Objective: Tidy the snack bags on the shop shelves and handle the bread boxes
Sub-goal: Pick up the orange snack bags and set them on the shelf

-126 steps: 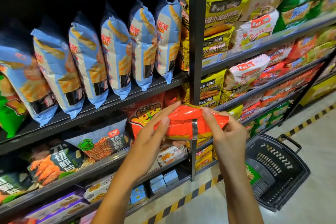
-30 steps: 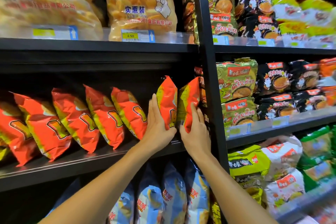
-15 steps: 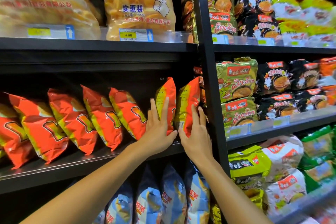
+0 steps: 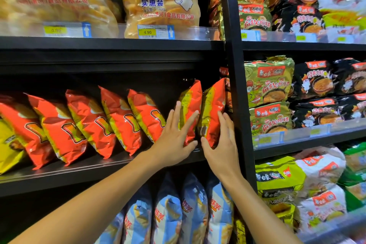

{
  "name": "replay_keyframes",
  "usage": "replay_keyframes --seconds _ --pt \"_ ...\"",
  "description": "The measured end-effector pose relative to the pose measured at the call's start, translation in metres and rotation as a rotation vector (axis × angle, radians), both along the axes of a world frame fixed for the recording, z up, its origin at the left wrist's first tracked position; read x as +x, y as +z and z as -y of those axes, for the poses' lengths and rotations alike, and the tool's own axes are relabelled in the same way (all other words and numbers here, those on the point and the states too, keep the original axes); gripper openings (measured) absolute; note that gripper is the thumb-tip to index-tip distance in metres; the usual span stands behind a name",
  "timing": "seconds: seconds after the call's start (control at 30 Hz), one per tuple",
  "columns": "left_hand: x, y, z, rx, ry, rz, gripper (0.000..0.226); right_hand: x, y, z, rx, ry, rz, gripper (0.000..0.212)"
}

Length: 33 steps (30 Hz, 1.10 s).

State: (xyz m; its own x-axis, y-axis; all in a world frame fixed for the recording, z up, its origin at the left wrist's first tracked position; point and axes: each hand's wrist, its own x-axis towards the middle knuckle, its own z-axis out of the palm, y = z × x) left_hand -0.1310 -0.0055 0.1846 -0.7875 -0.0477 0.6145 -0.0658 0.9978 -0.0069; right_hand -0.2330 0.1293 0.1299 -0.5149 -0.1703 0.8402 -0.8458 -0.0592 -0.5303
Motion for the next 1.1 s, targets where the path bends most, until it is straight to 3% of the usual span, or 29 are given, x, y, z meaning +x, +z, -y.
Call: replay_keyframes --seconds 0.13,0.23,0.33,0.47,0.57,0.77,0.9,1.1 --pt "0.051 -0.004 0.014 -0.268 -0.046 -0.215 0.067 0.021 -0.002 0.002 -0.138 -0.039 -0.248 0.07" --pt "0.103 -0.011 0.052 -0.447 0.046 -0.292 0.059 0.046 0.011 0.018 -0.1 0.062 -0.37 0.063" --pt "0.154 -0.027 0.093 -0.501 0.195 -0.291 0.059 0.068 0.031 0.047 0.099 0.207 -0.247 0.071" --pt "0.194 -0.05 0.121 -0.52 0.282 -0.29 0.061 0.075 0.048 0.094 0.289 0.038 -0.17 0.092" --pt "0.203 -0.064 0.125 -0.539 0.283 -0.303 0.06 0.08 0.045 0.111 0.388 -0.075 -0.071 0.092" --pt "0.208 -0.075 0.129 -0.573 0.277 -0.326 0.055 0.102 0.052 0.098 0.229 -0.155 -0.016 0.074" --pt "0.21 -0.086 0.133 -0.567 0.238 -0.362 0.05 0.124 0.053 0.07 0.075 -0.154 -0.016 0.073" --pt "0.218 -0.089 0.117 -0.363 0.204 -0.315 0.056 0.169 0.031 0.021 -0.059 -0.144 -0.068 0.072"
